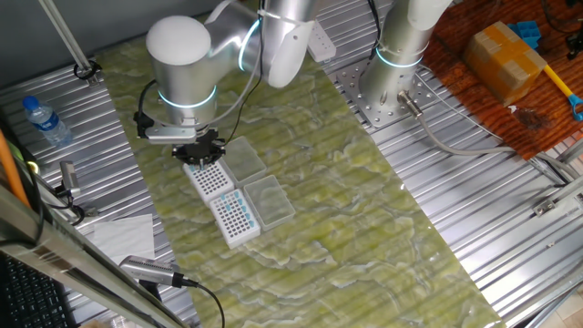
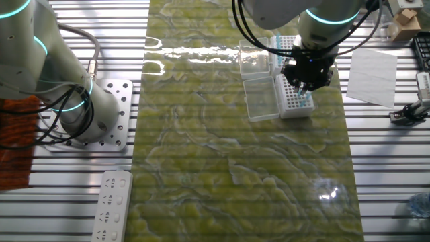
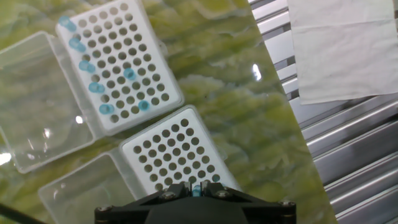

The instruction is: Transfer all medium pipette tips from one holder to another

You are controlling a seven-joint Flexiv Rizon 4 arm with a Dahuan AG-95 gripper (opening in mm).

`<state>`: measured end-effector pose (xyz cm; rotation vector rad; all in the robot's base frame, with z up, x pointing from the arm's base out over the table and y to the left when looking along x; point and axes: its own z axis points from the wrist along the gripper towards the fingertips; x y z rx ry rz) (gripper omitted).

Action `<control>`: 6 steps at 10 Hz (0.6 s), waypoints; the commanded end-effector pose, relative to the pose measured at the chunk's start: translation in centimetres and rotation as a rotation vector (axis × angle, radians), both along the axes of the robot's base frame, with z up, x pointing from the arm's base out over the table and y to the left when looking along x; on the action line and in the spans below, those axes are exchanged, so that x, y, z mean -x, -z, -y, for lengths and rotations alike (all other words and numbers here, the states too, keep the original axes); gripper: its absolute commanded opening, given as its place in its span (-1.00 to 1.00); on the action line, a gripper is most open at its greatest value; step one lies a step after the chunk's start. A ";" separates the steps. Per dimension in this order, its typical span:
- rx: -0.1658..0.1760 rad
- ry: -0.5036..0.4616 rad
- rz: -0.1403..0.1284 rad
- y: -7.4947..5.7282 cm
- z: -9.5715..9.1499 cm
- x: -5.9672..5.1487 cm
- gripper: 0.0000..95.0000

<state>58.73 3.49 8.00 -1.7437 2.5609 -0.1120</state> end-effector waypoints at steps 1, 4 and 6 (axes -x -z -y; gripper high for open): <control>0.001 -0.003 -0.001 -0.2 0.3 0.2 -1.00; 0.002 -0.002 -0.005 -0.4 0.5 0.4 -1.00; -0.001 0.011 -0.016 -1.5 0.3 0.2 -1.00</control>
